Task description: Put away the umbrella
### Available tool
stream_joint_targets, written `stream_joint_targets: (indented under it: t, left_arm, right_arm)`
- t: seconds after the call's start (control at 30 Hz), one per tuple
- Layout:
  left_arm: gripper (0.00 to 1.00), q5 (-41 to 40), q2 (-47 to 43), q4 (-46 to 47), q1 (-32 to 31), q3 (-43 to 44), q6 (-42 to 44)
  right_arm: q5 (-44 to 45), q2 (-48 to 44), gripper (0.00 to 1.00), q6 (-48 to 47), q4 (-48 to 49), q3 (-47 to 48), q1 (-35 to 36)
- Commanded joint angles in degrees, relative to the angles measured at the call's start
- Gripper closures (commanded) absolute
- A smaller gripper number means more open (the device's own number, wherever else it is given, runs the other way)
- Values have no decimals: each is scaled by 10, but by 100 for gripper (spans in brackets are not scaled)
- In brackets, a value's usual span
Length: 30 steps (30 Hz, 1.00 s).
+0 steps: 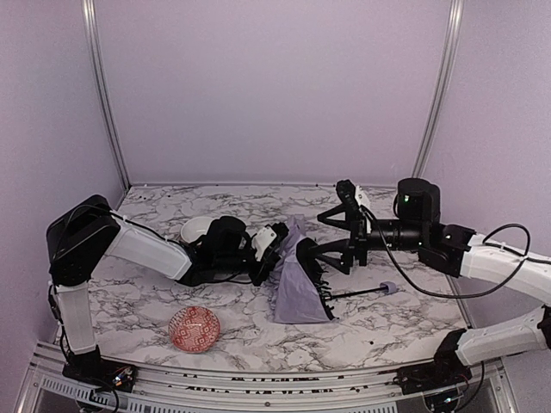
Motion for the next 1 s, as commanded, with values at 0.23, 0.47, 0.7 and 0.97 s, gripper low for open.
stream_joint_targets:
  t: [0.23,0.47,0.7,0.97]
  left_arm:
    - [100,9,11,-14,6,-5,6]
    - [100,17,13,-21,6,-3,13]
    - [100,40,23,-26,6,3,24]
    - [100,79,48,-26,6,18,39]
  right_arm:
    - [35,115,1,-137,-30,57,62]
    - [77,154,93,-130,-19,73,49]
    - [-9,216,100,-8,77,59,-46]
    - [-97,405,100,78,138,94,-89]
